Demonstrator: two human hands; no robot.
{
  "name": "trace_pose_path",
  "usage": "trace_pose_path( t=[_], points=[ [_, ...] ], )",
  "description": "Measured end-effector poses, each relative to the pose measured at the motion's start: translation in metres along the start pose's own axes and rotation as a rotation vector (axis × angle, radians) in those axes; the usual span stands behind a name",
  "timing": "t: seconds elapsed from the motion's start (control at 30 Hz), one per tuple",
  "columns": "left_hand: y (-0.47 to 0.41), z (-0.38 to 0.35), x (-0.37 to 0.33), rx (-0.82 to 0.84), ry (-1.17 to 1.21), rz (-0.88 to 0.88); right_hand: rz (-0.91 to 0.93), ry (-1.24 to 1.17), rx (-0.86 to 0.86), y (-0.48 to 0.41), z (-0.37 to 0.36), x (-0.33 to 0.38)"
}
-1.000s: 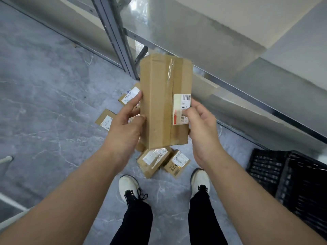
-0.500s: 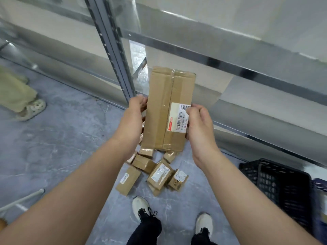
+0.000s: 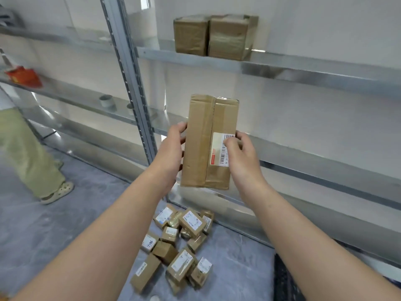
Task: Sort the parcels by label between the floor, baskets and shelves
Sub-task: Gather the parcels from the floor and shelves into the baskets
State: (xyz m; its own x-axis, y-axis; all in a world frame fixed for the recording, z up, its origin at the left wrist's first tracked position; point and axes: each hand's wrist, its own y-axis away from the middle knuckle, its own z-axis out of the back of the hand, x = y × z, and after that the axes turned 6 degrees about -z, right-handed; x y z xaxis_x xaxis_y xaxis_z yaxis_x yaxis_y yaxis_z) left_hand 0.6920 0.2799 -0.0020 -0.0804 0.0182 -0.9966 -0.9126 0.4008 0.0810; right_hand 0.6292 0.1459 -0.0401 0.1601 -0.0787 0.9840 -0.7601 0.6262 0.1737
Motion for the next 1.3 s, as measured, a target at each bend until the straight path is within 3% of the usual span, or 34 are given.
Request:
trace_pose_path(
  t=[0.2,0.53,0.87,1.07,1.3],
  points=[
    [0.058,-0.027,-0.061,0.053,0.013,-0.047,0.040,-0.003,-0.064,0.054,0.048,0.064],
    [0.103,-0.060,-0.137,0.355,0.011,-0.176,0.138,0.000,-0.343,0.129,0.097,0.139],
    [0.140,-0.114,-0.149,0.628,0.009,-0.191,0.161,-0.027,-0.606,0.206,0.153,0.142],
    [0.210,-0.183,-0.153,0.761,0.007,-0.195,0.189,0.048,-0.740,0.271,0.235,0.134],
    [0.301,-0.278,-0.139,0.834,0.010,-0.185,0.166,0.110,-0.730,0.337,0.348,0.111]
  ],
)
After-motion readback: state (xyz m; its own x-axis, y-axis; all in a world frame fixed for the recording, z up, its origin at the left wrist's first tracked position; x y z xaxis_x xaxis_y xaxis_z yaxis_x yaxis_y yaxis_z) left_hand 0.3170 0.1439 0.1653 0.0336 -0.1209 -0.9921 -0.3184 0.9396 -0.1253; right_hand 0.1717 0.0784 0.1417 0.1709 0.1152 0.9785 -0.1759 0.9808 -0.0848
